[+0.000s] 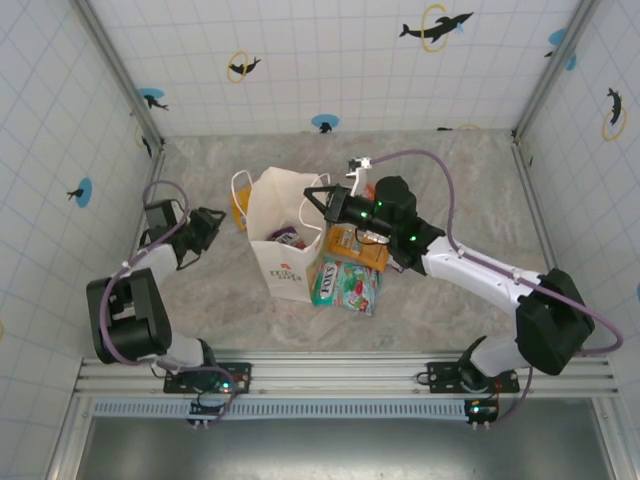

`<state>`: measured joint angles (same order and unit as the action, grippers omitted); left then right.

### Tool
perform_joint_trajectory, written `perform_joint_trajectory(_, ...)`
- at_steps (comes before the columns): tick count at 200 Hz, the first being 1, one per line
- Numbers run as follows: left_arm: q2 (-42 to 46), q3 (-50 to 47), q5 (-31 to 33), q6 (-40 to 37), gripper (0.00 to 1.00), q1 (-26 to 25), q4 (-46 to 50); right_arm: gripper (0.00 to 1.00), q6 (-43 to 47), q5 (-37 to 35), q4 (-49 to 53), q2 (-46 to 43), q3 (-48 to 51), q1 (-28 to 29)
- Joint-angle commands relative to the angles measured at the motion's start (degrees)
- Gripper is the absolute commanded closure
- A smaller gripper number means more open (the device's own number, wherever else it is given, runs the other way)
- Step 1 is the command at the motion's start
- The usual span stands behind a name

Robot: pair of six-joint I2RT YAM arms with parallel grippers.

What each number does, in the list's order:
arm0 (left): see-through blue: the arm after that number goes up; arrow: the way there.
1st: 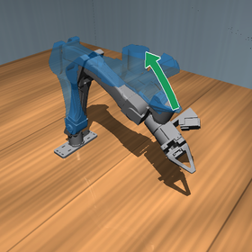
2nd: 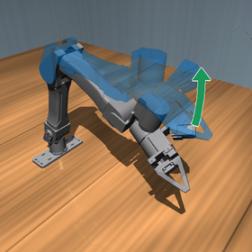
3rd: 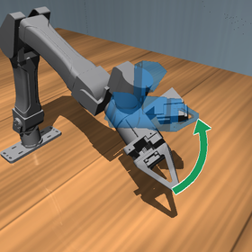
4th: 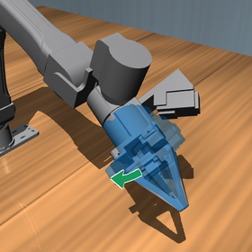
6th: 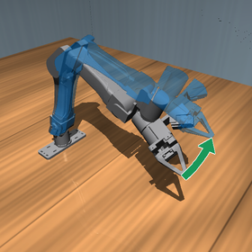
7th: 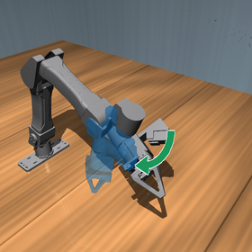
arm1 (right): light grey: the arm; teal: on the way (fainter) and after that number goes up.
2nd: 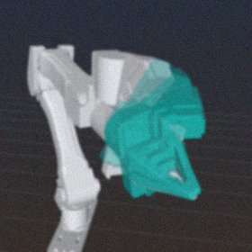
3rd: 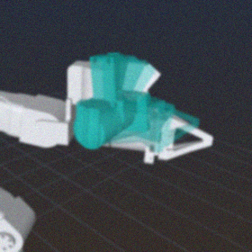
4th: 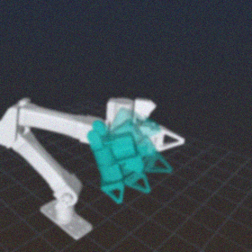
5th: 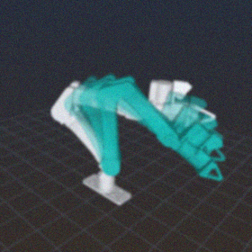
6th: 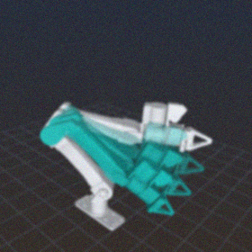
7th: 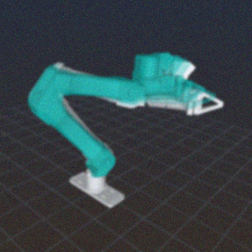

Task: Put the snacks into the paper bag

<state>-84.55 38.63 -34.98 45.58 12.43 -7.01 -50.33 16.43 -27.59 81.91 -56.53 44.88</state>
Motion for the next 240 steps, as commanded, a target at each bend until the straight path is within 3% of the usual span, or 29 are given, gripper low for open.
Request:
perform_joint_trajectory(1, -2.2, -2.2, -2.3, 3.6, 0.43, 0.1, -9.5, 0.78, 0.4, 0.5, -2.1, 0.5, -2.1, -0.3)
perform_joint_trajectory(16, -4.7, -3.3, -3.2, 5.6, 0.43, 0.0, -12.9, 0.65, 0.6, 0.0, -2.2, 0.4, -1.9, -0.3)
perform_joint_trajectory(39, -8.9, -4.2, -4.9, 8.8, 0.48, 0.0, -18.7, 0.61, 0.7, 0.1, -2.3, 0.4, -2.1, -0.3)
perform_joint_trajectory(89, -15.5, -2.8, -4.8, 10.7, 0.56, -1.9, -22.6, 0.58, 1.0, 0.3, -2.8, 1.1, -3.1, -0.3)
perform_joint_trajectory(130, -21.3, 1.5, -3.7, 11.2, 0.71, -3.8, -23.1, 0.58, 0.9, 0.6, -3.0, 1.3, -3.3, -0.3)
perform_joint_trajectory(175, -25.0, 4.4, -2.4, 11.0, 0.71, -4.3, -21.9, 0.57, 1.7, 0.1, -2.6, 0.8, -3.5, -0.4)
perform_joint_trajectory(240, -29.0, 6.0, -3.1, 10.9, 0.89, -5.6, -21.7, 0.57, 2.6, 1.3, -2.8, 1.0, -3.7, -1.2)
